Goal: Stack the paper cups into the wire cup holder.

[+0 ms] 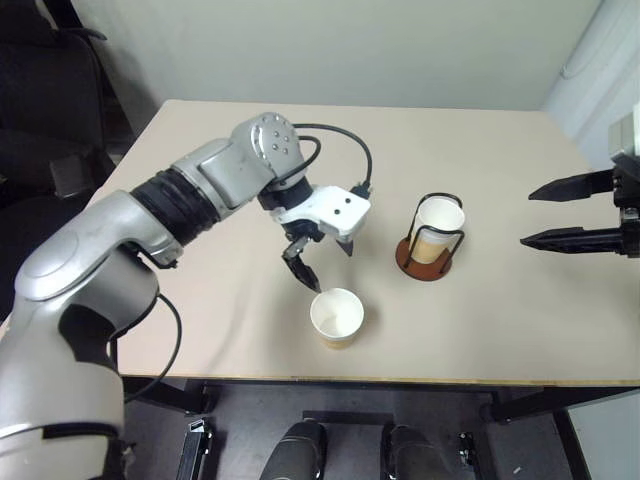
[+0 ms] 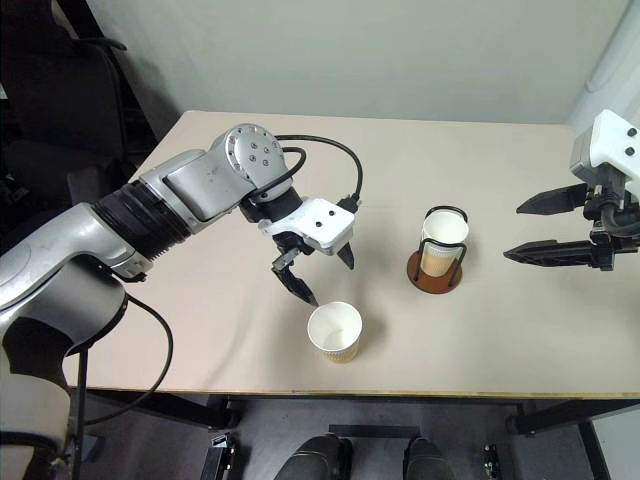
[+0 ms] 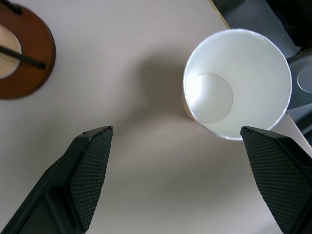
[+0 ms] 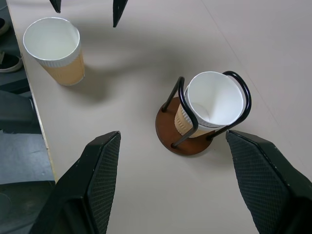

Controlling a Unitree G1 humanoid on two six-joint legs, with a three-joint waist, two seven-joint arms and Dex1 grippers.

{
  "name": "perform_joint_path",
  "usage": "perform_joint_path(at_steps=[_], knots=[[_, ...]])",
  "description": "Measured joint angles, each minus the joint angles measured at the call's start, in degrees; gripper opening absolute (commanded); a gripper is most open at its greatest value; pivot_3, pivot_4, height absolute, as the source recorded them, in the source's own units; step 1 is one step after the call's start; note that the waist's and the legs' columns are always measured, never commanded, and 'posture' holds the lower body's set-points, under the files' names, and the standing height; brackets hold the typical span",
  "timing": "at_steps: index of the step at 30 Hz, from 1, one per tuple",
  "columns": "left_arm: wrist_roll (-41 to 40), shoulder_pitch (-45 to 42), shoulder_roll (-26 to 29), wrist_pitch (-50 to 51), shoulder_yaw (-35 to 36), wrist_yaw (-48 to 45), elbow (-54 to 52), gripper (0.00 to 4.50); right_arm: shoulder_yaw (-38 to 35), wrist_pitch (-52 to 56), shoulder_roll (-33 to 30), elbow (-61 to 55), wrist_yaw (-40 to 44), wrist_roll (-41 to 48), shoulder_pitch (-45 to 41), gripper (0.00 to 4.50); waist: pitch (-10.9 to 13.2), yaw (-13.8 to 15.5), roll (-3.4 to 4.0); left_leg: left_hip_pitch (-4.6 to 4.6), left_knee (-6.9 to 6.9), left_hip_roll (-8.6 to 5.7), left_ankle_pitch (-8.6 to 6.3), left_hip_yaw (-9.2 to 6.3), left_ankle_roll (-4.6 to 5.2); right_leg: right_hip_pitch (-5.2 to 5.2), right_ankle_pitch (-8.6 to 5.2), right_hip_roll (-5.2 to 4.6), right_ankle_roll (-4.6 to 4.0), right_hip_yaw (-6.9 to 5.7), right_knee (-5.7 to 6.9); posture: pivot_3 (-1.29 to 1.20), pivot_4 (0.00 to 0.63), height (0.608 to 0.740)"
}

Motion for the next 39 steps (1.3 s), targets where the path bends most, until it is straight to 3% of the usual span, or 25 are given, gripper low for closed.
perform_joint_path(at_steps=[26, 34, 39], knots=[[8.35, 6.38, -2.42, -5.55, 1.94, 0.0, -2.18, 4.5, -0.29, 0.03, -1.59, -0.48, -0.09, 1.56, 2.31, 3.47, 0.0, 0.01, 0.01, 0.02, 0.01, 0.01, -0.08, -0.02, 0.15, 0.0, 0.16, 0.0, 0.23, 0.01, 0.02, 0.0, 0.15, 0.74], [6.07, 6.65, -2.26, -8.02, 1.88, 0.0, -3.32, 1.74, -0.29, -0.01, -1.59, -0.72, -0.33, 2.17, 2.37, 3.51, 0.0, 0.02, 0.01, 0.02, 0.01, 0.01, -0.18, -0.03, 0.32, 0.01, 0.2, 0.0, 0.21, 0.0, 0.02, 0.0, 0.15, 0.74], [5.15, 6.35, -4.26, -10.52, 1.99, 0.0, 1.26, 0.05, -0.28, -0.32, -1.58, -0.56, -0.46, 2.09, 2.47, 3.51, 0.0, 0.05, 0.01, 0.01, 0.04, 0.0, -0.18, -0.03, 0.45, 0.01, 0.32, -0.01, 0.21, -0.01, 0.01, 0.0, 0.15, 0.74]])
